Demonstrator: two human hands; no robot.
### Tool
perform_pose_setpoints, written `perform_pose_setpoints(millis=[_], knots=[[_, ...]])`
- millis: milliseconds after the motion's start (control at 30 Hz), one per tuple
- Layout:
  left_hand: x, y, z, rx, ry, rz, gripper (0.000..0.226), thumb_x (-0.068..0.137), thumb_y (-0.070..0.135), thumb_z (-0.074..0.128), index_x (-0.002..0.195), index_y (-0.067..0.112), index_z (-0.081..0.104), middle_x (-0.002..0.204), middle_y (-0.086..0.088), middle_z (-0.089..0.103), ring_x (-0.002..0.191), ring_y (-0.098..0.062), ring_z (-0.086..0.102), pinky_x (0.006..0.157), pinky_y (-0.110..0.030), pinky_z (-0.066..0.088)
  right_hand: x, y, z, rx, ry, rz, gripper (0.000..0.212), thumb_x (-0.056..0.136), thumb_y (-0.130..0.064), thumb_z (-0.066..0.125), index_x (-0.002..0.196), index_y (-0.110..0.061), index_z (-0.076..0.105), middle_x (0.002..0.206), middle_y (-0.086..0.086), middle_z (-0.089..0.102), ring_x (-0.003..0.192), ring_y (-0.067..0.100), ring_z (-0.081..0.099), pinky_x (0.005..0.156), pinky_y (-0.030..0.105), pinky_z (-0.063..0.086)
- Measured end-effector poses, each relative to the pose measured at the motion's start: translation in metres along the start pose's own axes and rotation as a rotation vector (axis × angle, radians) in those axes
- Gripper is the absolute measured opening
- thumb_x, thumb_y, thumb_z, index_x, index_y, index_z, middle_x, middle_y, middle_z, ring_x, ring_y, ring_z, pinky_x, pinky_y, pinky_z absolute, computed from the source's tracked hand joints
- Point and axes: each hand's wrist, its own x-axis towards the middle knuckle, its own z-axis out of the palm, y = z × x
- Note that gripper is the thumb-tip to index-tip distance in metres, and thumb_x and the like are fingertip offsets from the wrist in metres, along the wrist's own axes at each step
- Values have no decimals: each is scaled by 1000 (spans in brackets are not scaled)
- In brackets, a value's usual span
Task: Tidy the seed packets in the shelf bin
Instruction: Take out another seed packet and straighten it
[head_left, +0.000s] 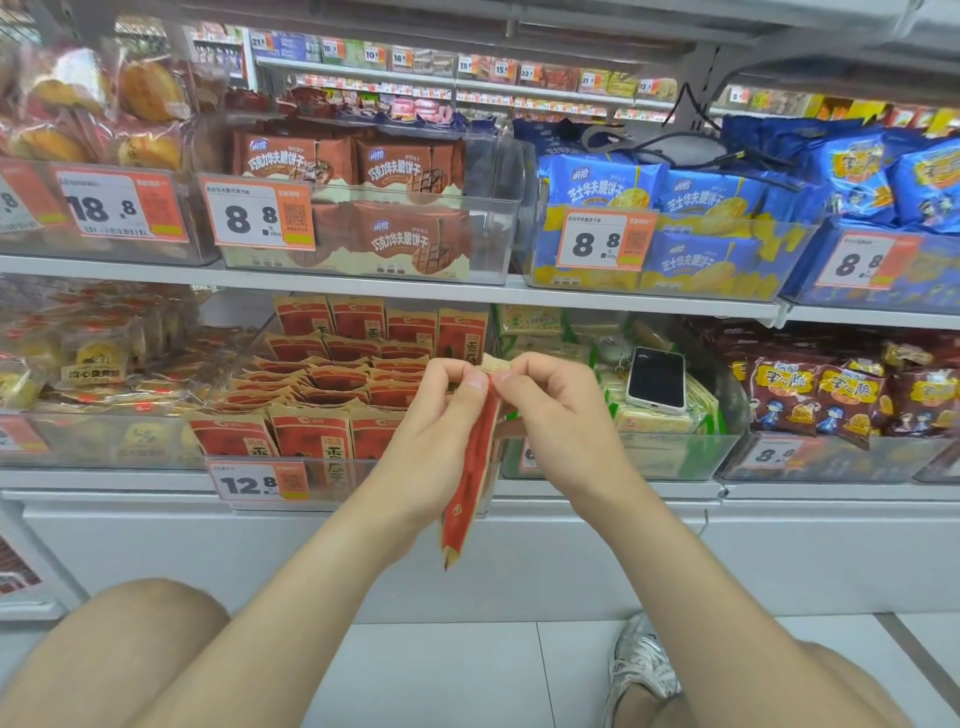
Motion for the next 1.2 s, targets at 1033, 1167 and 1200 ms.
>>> perform_pose_setpoints(millis=[1033,1167,1200], knots=[[-6,12,-9,-179,-60,-22,24,113,29,52,123,12,66,106,-20,80,93,-35,80,80,-50,66,-1,8,2,-267,44,-32,22,110,-44,53,102,-32,69,105,0,66,100,7,63,85,31,52],[-2,12,-12,-212,120,-53,21,115,27,49,115,11,63,98,-16,81,81,-29,79,68,-42,65,5,5,-6,-52,109,89,18,110,-28,58,105,-19,73,92,-3,78,81,6,73,67,20,55],[-2,13,-14,-220,140,-60,21,115,28,48,115,12,62,98,-14,82,82,-28,80,68,-41,66,5,4,-10,-50,100,137,23,109,-32,61,99,-15,74,84,-7,77,73,0,69,63,14,52]])
